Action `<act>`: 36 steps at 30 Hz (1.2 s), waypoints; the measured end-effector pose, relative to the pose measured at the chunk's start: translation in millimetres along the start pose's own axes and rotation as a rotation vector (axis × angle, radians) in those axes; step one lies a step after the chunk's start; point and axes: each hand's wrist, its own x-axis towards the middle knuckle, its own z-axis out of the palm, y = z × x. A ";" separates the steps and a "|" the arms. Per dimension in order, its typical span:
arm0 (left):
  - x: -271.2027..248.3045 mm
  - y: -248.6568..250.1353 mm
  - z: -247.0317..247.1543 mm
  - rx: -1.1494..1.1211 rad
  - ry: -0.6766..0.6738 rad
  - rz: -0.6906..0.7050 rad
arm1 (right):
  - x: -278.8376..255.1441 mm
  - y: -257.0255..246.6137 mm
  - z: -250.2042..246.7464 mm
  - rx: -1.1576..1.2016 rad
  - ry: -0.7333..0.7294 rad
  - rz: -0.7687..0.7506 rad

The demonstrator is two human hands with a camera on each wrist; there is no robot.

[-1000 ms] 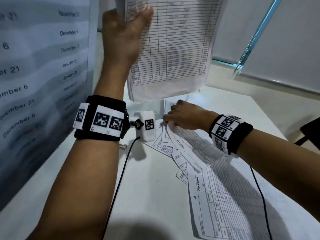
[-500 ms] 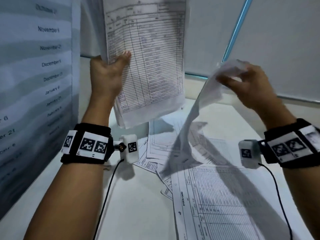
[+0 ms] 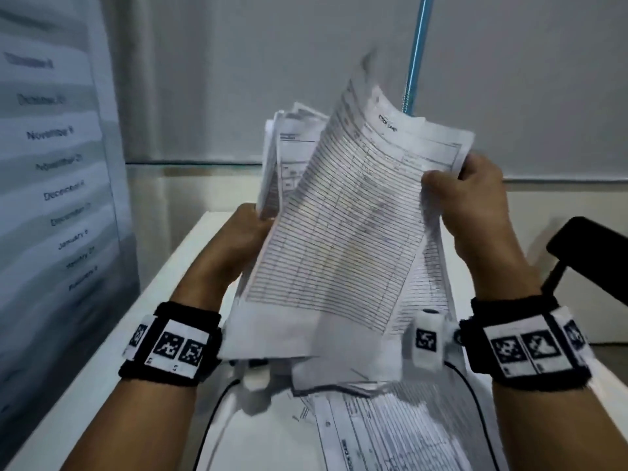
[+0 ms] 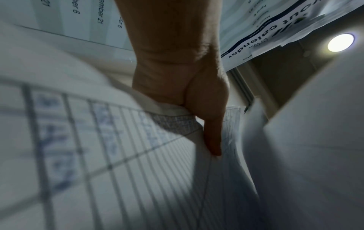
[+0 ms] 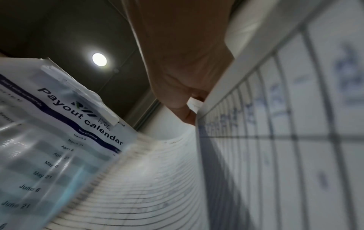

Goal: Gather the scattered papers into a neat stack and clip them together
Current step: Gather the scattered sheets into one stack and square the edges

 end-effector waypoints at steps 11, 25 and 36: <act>1.1 -4.2 33.4 -0.348 0.110 -0.122 | 18.3 16.7 -10.5 -0.303 0.235 -0.078; -1.8 0.0 32.7 -0.242 0.356 0.126 | 9.3 16.1 0.3 0.089 0.102 -0.115; -5.8 10.0 16.2 -0.354 0.138 0.208 | -8.2 16.8 21.6 0.151 -0.013 -0.005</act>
